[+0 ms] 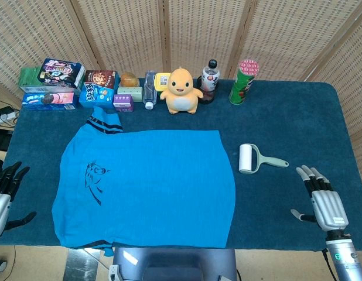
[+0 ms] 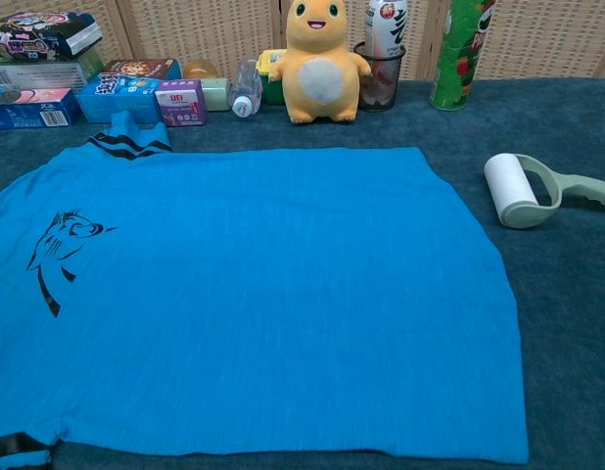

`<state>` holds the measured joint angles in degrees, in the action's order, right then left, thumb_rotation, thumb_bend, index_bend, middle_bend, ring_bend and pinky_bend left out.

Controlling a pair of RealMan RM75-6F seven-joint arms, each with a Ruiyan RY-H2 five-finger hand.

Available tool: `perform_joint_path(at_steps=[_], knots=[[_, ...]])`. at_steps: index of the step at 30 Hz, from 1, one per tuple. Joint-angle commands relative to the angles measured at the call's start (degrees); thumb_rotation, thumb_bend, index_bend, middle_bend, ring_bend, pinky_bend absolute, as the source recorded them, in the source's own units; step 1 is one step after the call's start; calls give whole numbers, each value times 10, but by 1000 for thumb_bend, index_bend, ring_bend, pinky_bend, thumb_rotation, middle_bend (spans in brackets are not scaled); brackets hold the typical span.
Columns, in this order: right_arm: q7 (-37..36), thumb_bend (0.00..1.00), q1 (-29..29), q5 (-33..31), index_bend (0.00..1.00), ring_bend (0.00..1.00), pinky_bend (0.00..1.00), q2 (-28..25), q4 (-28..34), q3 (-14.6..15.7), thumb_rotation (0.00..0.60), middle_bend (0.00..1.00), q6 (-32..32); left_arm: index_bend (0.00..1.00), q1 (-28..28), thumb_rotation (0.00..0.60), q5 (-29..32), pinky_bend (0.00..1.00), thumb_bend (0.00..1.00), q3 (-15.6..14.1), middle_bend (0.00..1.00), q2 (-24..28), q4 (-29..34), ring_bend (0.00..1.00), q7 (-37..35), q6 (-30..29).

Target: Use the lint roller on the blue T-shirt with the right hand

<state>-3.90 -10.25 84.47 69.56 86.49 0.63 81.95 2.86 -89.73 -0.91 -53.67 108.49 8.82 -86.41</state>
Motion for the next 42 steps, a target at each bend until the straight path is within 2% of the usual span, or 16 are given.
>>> perform_joint_path(at_steps=[1,9,17,23,29,33,42], knots=[[0,0,-1,1,0,0,99,3,-4,-2,600,0,-5,0,0,600,0,20,141,0,0,-1,1,0,1,1],[-55,0,-34,-15,0,0,98,10,-36,-24,600,19,-66,0,1,600,6,20,141,1,0,-1,1,0,1,6],[-141,0,-121,-38,0,0,112,34,-126,-61,600,33,-203,0,11,600,23,20,140,7,0,-2,0,0,6,24],[-201,0,-172,-43,0,5,121,89,-221,-71,600,41,-283,0,16,600,38,20,141,12,0,-3,3,0,12,34],[-223,0,-200,-35,20,28,127,128,-291,-64,600,79,-322,0,20,600,50,20,141,14,0,-5,5,0,18,44],[-230,3,-213,-30,67,52,142,146,-327,-57,600,119,-345,0,23,600,53,20,140,14,0,-5,6,0,22,48],[-234,107,-229,-41,171,167,212,172,-347,-65,600,242,-358,0,25,600,56,20,141,14,0,-6,7,0,23,52]])
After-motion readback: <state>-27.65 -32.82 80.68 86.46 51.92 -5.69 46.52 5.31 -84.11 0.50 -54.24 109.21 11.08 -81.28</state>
